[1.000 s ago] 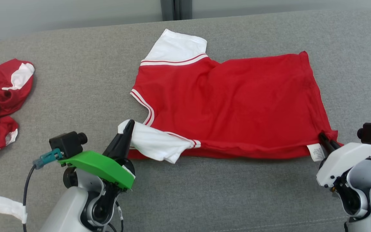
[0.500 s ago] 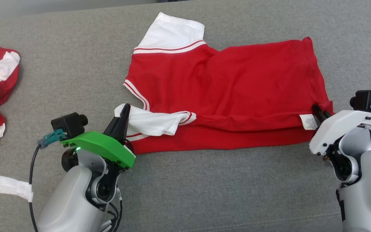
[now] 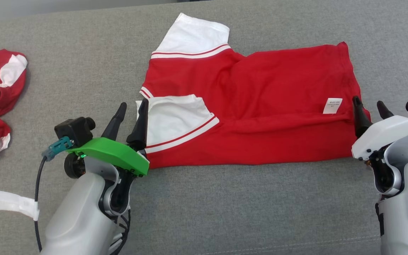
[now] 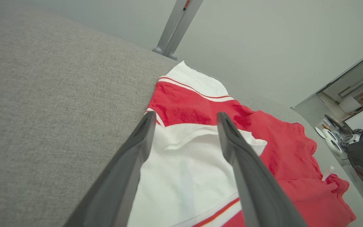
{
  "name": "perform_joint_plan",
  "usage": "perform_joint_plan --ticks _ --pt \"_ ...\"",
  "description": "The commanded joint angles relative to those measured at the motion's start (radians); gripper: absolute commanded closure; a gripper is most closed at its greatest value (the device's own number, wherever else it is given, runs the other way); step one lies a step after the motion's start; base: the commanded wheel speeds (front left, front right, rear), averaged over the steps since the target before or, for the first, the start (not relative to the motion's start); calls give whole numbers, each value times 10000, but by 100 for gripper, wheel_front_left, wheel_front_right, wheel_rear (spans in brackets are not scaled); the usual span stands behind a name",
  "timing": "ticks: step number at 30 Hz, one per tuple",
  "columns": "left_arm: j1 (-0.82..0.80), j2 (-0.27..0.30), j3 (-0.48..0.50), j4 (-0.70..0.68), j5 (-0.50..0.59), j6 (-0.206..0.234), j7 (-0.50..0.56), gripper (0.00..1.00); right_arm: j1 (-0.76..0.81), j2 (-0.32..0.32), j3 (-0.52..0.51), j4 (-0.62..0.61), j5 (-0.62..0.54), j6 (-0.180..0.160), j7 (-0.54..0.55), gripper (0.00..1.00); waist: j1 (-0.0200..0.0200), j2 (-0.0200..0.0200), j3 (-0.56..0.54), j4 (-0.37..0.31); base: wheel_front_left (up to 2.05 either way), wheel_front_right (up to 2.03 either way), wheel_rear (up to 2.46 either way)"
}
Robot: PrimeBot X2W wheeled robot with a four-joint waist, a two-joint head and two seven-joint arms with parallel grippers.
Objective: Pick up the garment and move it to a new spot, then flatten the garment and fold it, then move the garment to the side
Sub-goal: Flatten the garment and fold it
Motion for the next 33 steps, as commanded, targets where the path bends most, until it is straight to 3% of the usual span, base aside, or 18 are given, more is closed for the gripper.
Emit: perform_joint_plan --ticks 1,10,16,24,33 --pt "51 177 -33 17 307 13 -222 0 47 -31 -44 -46 -86 -3 -152 0 0 0 -136 -29 0 0 0" --pt "1331 835 -546 -439 1620 722 -740 0 1126 -31 -512 -1088 -834 -3 -264 0 0 0 -568 -1 0 0 0" --pt "1945 1096 -1179 -758 2540 1415 -650 0 2033 -27 -680 -1581 -1423 -3 484 0 0 0 -672 59 0 0 0" --pt "1577 1011 -1600 -323 2984 1864 -206 0 1548 -29 -613 -586 -1672 -3 1105 0 0 0 -534 -39 0 0 0" --pt "972 812 -1849 595 3020 1752 287 0 301 -32 -445 1047 -1772 -3 1677 0 0 0 -133 -40 0 0 0"
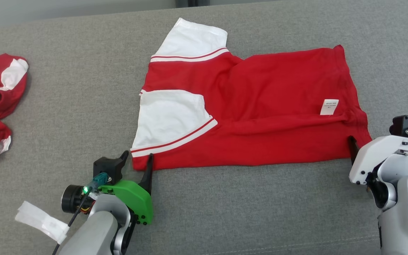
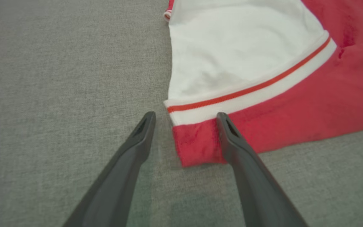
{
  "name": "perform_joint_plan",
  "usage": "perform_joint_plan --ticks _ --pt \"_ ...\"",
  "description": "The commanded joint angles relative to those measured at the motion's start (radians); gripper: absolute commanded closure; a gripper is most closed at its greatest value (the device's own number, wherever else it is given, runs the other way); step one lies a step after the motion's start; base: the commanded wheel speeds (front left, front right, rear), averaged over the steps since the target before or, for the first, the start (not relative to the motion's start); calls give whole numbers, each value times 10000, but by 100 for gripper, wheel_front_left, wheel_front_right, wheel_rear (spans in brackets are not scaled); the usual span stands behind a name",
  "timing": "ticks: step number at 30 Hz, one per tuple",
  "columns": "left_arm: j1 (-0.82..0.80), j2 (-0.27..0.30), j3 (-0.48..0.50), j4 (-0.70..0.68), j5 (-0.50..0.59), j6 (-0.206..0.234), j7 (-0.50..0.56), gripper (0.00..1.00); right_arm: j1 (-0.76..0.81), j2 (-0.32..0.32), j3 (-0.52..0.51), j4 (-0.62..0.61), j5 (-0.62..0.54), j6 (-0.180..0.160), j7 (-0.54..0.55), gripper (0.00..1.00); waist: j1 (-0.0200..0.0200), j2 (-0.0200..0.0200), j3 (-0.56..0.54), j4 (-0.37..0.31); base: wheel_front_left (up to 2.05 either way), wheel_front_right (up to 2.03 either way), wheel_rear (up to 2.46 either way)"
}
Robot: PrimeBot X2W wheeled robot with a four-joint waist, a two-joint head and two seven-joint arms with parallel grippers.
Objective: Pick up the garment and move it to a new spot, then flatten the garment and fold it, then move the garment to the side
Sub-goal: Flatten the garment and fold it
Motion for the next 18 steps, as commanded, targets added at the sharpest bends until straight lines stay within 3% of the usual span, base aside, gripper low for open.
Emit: perform_joint_plan --ticks 1,7,8,9,10,18 --pt "-158 -39 -36 189 47 -23 139 0 -186 -32 26 172 -60 -3 5 0 0 0 116 19 0 0 0" --pt "-326 -295 -119 838 -203 -122 559 0 -486 -7 290 943 269 0 95 0 0 0 262 10 0 0 0" --pt "-310 -341 -129 946 -297 -147 675 1 -477 5 353 1056 307 0 118 16 0 0 282 1 0 0 0" --pt "-302 -362 -133 1013 -325 -162 736 40 -477 6 381 1141 366 0 122 53 0 0 298 -8 0 0 0" --pt "-312 -381 -145 1089 -375 -195 777 100 -484 13 431 1219 397 0 92 100 0 0 316 -20 0 0 0" --pt "-19 -250 -27 1225 -613 -378 626 100 -202 -26 324 931 613 -8 -541 100 0 0 72 3 0 0 0"
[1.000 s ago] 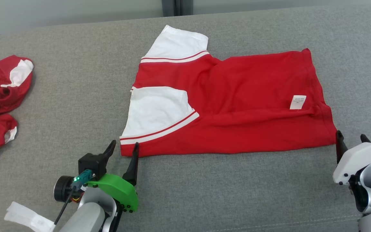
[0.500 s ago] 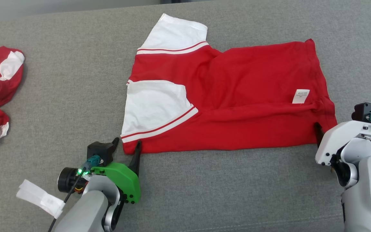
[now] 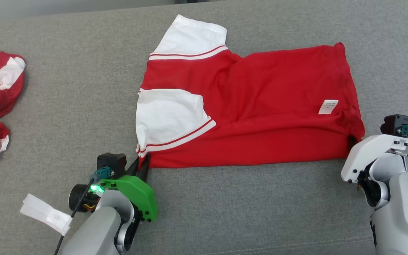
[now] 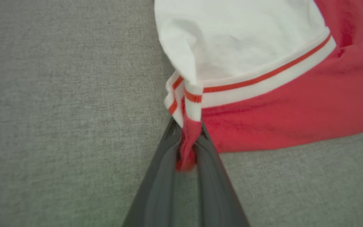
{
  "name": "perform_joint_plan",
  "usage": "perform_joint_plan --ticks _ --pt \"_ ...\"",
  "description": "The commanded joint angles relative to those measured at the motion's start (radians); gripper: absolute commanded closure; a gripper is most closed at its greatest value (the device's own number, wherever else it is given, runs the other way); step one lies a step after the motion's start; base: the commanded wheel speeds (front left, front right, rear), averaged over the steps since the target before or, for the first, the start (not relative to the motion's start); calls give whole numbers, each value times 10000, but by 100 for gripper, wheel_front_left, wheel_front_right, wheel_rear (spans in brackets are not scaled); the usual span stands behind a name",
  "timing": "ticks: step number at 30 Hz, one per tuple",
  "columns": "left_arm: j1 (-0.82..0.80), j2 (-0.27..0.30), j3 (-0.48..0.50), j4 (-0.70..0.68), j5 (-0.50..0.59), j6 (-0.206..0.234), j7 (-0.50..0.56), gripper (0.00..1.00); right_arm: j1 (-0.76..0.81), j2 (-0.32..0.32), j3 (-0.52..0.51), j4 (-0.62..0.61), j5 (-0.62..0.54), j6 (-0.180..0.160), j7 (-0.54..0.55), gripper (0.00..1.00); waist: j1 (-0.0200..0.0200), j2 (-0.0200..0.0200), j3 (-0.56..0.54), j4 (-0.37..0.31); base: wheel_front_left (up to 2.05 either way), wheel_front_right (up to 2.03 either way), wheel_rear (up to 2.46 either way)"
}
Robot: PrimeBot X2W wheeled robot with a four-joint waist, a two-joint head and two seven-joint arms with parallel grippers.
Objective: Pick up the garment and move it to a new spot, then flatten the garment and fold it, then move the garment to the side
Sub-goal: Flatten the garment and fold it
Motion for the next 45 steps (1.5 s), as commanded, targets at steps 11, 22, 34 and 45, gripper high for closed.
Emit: perform_joint_plan --ticks 11,22,34,45 --pt "1626 614 140 -1038 -336 421 -40 100 1893 -46 -263 -1686 650 -18 216 100 0 0 -921 260 0 0 0" --pt "3102 1144 146 -3243 -556 1270 539 100 3112 -61 -662 -2325 835 -24 370 2 0 0 -1228 301 0 0 0" --pt "3000 1011 308 -3483 -553 1077 -299 0 3029 -23 -516 -2532 684 -9 -839 0 0 0 -1628 252 0 0 0" --pt "1637 1253 424 -3140 -645 884 489 0 2216 -24 -172 -2680 301 -9 212 0 0 0 -1685 -3 0 0 0"
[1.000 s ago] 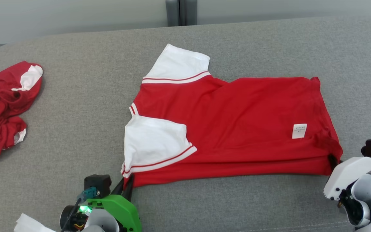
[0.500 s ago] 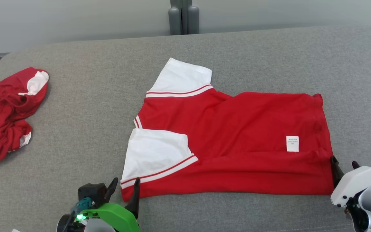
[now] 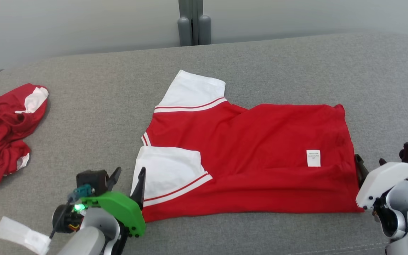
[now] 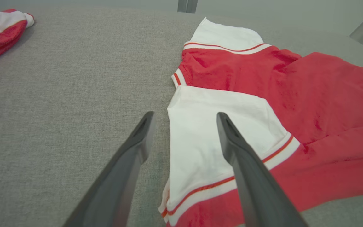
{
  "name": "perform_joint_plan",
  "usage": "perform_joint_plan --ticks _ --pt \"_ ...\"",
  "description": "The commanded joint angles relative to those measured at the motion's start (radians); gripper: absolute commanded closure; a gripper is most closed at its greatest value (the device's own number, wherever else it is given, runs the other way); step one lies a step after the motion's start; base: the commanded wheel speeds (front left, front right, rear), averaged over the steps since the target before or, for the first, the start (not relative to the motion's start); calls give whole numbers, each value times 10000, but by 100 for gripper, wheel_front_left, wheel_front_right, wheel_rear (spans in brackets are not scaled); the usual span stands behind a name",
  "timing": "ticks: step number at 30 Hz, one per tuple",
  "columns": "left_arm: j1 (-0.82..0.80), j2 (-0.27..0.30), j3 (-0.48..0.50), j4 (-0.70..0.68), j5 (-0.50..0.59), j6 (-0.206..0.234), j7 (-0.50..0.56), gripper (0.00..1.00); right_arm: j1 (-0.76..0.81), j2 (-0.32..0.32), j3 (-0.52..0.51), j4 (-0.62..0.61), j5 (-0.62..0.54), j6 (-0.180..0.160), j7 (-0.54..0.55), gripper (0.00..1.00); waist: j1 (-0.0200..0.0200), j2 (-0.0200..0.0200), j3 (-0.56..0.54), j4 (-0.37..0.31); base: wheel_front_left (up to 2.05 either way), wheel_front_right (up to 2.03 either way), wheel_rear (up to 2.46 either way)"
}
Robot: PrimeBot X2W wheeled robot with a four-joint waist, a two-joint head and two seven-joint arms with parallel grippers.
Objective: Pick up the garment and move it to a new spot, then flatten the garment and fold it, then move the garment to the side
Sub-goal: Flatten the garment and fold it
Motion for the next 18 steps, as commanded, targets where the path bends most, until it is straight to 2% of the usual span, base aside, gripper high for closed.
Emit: perform_joint_plan --ticks 1,7,13,18 --pt "-412 90 30 124 -92 -72 286 0 -282 -29 86 -37 -166 -3 278 0 0 0 72 -80 0 0 0" --pt "-2437 -45 64 807 -205 -518 1364 0 -1739 -142 698 10 -359 -3 1888 0 0 0 695 -361 0 0 0" --pt "-4784 -225 71 2011 -186 -845 2439 0 -3827 -390 1547 581 255 -3 3142 0 0 0 1927 -900 0 0 0" --pt "-6259 -443 262 3070 -468 -997 3143 0 -5318 -649 2436 1091 770 -1 3613 0 0 0 2925 -1417 0 0 0"
